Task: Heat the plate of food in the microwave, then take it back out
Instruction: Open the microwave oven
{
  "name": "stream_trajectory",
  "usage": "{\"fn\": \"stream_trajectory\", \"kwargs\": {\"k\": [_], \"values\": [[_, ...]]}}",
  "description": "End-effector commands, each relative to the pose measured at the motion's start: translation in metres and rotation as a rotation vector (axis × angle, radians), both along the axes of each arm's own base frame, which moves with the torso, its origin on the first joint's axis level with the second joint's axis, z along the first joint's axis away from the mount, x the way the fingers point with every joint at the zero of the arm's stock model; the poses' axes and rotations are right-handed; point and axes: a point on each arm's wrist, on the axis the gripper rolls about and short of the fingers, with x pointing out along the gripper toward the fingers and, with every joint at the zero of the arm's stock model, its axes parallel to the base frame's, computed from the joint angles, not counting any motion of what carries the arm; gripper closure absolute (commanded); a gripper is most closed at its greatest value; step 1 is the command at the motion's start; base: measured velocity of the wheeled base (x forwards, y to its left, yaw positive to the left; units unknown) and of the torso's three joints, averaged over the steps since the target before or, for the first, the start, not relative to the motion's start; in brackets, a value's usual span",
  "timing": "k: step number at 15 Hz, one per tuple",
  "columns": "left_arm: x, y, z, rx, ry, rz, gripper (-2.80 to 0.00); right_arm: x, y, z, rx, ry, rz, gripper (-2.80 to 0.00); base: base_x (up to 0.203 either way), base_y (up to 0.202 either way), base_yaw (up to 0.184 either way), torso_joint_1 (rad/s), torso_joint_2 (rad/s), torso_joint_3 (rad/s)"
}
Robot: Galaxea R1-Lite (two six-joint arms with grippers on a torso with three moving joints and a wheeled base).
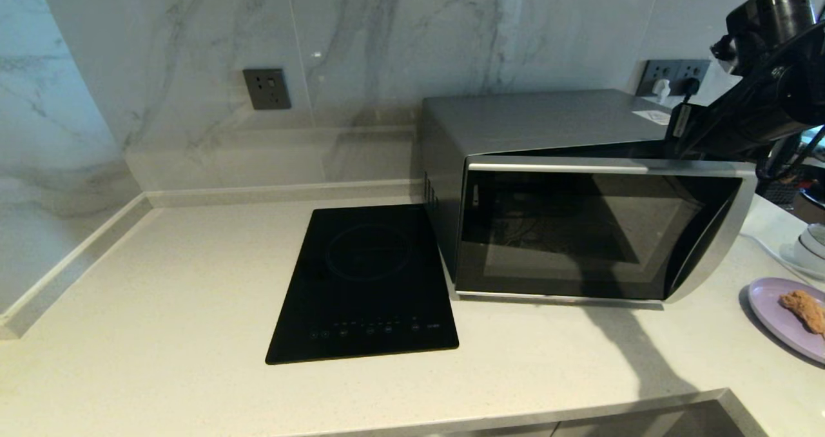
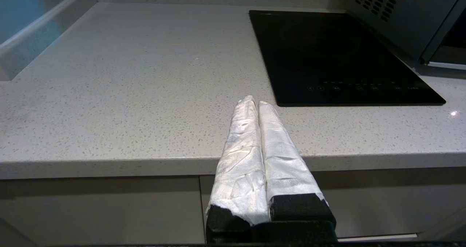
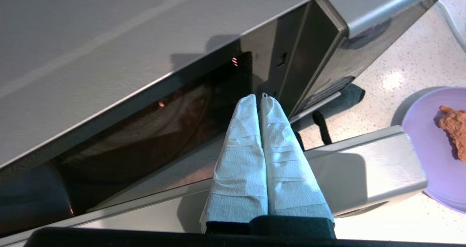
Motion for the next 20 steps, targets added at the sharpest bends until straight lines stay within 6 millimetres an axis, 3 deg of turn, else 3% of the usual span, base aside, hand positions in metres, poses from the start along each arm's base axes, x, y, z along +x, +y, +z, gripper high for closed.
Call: {"fn": "stream_trajectory", "kwargs": {"k": [1,4,10,17,20], "values": [[0.000,0.000,0.000,0.000,0.000,0.001,0.00,-0.004,-0.004,0.000,0.003,0.021,-0.010,0.00,0.000,0.000,0.000,0.000,0.00,0.000],[0.000,0.000,0.000,0.000,0.000,0.001,0.00,-0.018,-0.005,0.004,0.033,0.051,0.015,0.00,0.000,0.000,0.000,0.000,0.00,0.000],[0.000,0.000,0.000,0.000,0.000,0.001,0.00,-0.086,-0.003,0.017,0.154,0.144,0.123,0.00,0.000,0.000,0.000,0.000,0.00,0.000],[0.000,0.000,0.000,0.000,0.000,0.001,0.00,-0.208,0.023,0.028,0.239,0.171,0.338,0.00,0.000,0.000,0.000,0.000,0.00,0.000],[0.000,0.000,0.000,0.000,0.000,0.001,0.00,-0.246,0.027,0.029,0.300,0.227,0.389,0.00,0.000,0.000,0.000,0.000,0.00,0.000]]}}
